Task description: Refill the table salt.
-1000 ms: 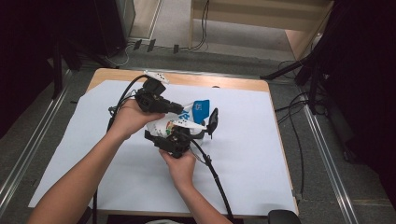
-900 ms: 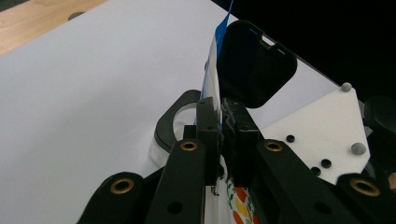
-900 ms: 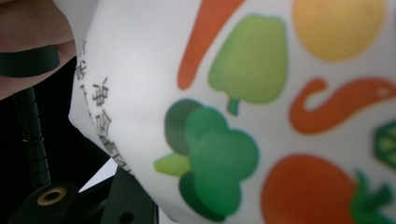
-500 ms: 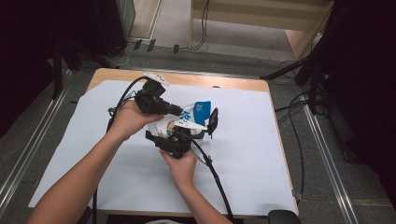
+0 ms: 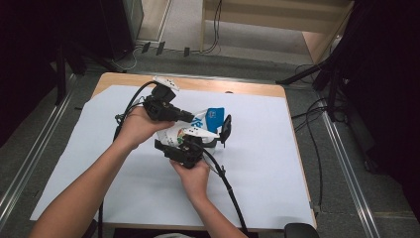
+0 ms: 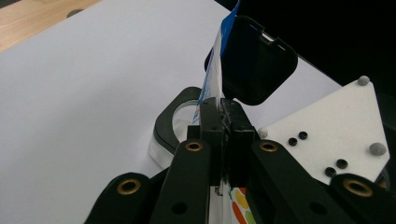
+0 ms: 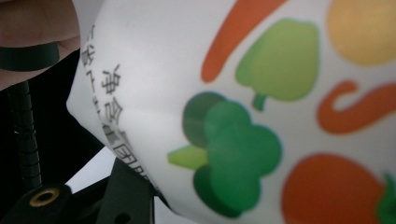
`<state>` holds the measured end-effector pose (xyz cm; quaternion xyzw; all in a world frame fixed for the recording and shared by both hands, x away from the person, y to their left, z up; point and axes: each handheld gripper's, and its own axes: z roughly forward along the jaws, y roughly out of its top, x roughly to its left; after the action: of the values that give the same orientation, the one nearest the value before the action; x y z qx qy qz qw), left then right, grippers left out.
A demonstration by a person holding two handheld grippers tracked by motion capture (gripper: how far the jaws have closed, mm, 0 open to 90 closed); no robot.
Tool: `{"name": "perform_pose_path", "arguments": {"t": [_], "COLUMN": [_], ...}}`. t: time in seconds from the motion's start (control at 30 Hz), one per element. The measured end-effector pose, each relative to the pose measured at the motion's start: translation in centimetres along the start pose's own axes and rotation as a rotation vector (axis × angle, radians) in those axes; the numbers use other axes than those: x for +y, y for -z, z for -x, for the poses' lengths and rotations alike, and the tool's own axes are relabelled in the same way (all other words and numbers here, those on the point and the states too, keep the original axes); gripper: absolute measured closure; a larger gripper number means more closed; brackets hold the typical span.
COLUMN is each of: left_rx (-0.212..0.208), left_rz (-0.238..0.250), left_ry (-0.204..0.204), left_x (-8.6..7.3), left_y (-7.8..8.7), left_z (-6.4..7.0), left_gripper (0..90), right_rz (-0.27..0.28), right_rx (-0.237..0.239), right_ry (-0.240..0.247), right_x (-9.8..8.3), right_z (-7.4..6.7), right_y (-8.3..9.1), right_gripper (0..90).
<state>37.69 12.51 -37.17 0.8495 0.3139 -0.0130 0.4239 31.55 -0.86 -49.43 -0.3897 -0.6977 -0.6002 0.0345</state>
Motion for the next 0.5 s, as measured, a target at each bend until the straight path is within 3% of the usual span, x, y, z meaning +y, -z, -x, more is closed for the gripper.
{"name": "perform_pose_path", "arguments": {"t": [0.23,0.5], "left_rx": [0.004,0.002], "left_rz": [-0.001,0.007], "left_ry": [0.0,-0.002], "left_x": [-0.06,-0.12], "left_y": [0.02,0.22], "left_z": [0.04,0.09], "left_gripper": [89.2,89.2], "right_rz": [-0.014,0.0], "right_rx": [-0.013,0.006], "right_ry": [0.02,-0.006], "right_x": [0.03,0.05], "right_z": [-0.04,-0.08], "right_y": [-0.13,-0.14], "right_gripper": [57.0,58.7]}}
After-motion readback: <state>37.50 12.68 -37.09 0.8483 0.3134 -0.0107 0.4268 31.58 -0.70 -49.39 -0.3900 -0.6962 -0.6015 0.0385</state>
